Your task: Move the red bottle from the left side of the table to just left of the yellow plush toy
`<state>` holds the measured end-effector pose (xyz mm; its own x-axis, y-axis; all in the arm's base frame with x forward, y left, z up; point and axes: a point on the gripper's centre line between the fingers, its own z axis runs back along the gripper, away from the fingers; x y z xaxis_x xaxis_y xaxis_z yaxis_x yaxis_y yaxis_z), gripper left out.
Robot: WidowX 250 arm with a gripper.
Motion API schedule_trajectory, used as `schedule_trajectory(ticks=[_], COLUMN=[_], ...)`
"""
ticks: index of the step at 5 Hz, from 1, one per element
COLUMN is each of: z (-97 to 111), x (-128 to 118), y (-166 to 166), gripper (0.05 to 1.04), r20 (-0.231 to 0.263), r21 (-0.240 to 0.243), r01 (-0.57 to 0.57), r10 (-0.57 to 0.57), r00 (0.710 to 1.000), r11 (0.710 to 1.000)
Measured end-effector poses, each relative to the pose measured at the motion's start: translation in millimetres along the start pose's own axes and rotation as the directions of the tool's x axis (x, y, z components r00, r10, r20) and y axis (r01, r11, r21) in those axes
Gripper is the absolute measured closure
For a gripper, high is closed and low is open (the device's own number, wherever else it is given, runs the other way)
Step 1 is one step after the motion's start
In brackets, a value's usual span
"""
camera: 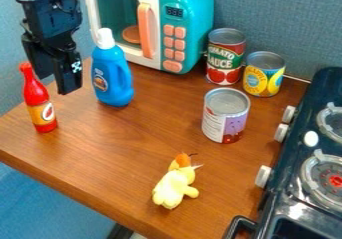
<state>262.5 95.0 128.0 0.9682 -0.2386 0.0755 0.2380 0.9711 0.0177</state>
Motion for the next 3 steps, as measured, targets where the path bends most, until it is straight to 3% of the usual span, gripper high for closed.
schedule_trajectory(ticks=[1, 2, 3], z=[-6, 12, 22], x=[-1, 6, -10], y=[-2, -3, 20], gripper=[0.083, 0.083, 0.083], r20=[-0.019, 0.028, 0.083], r21=[-0.015, -0.028, -0.03], r01=[0.002, 0.055, 0.037], r10=[-0.002, -0.055, -0.035], r00=[1.0, 0.998, 0.996], r11=[1.0, 0.998, 0.999])
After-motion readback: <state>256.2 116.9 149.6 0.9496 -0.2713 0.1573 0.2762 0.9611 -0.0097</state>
